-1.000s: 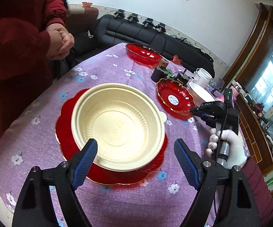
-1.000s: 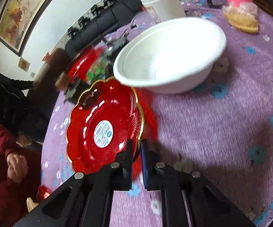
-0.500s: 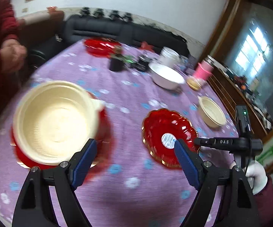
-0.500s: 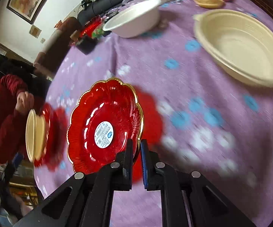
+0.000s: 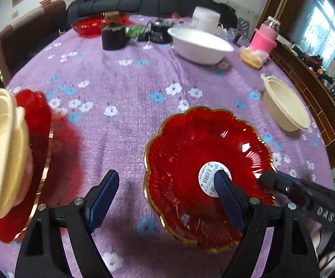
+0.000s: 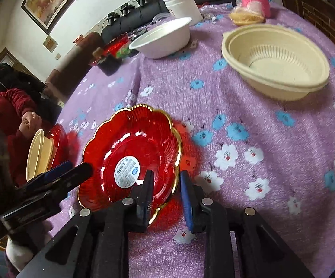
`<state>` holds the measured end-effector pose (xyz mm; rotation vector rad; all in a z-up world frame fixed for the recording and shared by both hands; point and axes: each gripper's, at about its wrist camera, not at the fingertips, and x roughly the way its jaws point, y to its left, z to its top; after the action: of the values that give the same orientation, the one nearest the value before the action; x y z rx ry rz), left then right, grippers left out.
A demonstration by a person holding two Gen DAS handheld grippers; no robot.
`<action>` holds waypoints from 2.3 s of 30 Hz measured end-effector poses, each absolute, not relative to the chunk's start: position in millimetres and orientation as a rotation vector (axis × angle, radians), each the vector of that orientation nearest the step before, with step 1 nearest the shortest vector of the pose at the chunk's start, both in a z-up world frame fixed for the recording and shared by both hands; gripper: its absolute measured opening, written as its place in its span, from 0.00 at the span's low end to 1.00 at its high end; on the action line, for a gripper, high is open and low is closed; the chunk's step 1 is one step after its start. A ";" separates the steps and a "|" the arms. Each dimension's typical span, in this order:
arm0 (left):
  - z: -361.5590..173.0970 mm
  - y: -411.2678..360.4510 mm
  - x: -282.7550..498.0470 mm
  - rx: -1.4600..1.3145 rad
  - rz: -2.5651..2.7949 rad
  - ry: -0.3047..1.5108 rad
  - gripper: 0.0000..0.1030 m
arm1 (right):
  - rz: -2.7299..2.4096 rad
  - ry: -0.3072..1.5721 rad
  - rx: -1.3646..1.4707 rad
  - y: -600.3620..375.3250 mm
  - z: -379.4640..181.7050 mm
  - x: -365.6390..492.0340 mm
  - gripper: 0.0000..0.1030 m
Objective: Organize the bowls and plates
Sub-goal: 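Carry the red sticker plate over the bowl stack and lower it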
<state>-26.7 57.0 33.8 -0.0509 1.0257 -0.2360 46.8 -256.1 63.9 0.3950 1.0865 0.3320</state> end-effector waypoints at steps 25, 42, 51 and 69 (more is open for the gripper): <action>105.6 103.8 -86.3 -0.131 -0.254 0.868 0.39 | 0.381 0.914 0.278 -213.7 132.8 12.4 0.18; 141.2 266.1 -79.3 -0.210 0.053 0.824 0.43 | 0.599 0.955 0.154 -23.8 173.3 53.5 0.19; 103.4 300.9 -59.9 -0.254 0.086 0.892 0.43 | 0.600 1.012 0.108 18.2 141.3 70.4 0.19; 96.8 306.3 -82.0 -0.244 0.118 0.841 0.68 | 0.528 0.830 -0.032 25.2 146.5 47.1 0.51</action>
<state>-82.0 306.3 96.8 -0.2442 0.8411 0.1178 47.1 25.2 146.5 -0.0321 0.8299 0.5282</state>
